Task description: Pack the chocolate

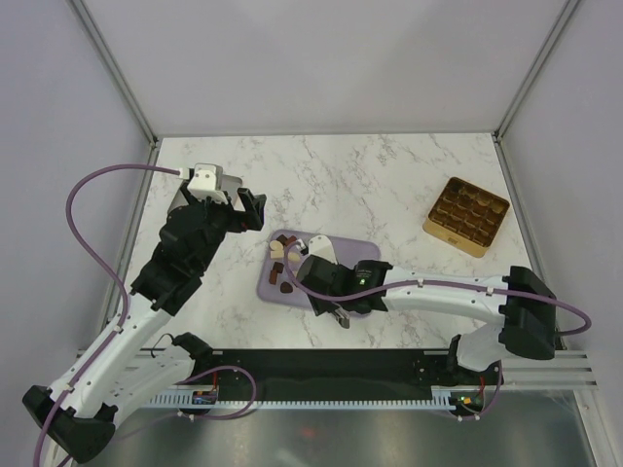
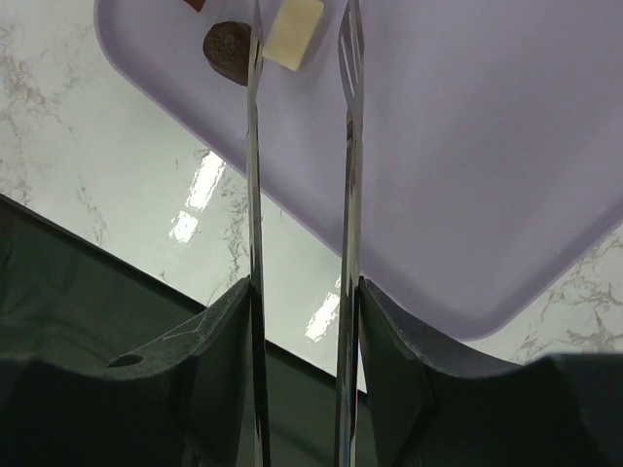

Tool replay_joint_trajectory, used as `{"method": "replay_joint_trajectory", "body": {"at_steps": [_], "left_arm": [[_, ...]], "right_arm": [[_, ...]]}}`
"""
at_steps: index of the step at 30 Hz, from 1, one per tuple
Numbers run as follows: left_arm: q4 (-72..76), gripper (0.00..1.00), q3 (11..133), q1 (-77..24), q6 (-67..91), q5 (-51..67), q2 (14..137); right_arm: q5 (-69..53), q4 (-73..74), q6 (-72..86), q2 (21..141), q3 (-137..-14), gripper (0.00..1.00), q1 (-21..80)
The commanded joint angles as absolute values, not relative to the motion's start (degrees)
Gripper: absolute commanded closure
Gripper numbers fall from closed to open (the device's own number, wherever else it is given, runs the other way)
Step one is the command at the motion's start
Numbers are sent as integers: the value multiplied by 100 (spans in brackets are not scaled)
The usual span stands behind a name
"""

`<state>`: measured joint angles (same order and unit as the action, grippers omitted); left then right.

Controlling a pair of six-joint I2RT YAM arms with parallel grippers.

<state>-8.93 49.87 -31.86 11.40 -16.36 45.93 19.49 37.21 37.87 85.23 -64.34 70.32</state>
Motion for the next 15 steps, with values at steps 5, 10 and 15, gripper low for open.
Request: {"method": "replay_joint_trajectory", "body": {"at_steps": [5,10,15], "left_arm": [[-782,0,5062,-3173,1107,-1793,4518],[-774,0,5062,-3173,1099,-1793,4526],[-782,0,5045,-3173,1090,-1793,4526]], "right_arm": [[2329,3586,4008,8877,-6697,47,7233],[2364,3647,4034,8965,-6715,49,7286],[2408,3928,4017,9035,-6820,53,7286]]}}
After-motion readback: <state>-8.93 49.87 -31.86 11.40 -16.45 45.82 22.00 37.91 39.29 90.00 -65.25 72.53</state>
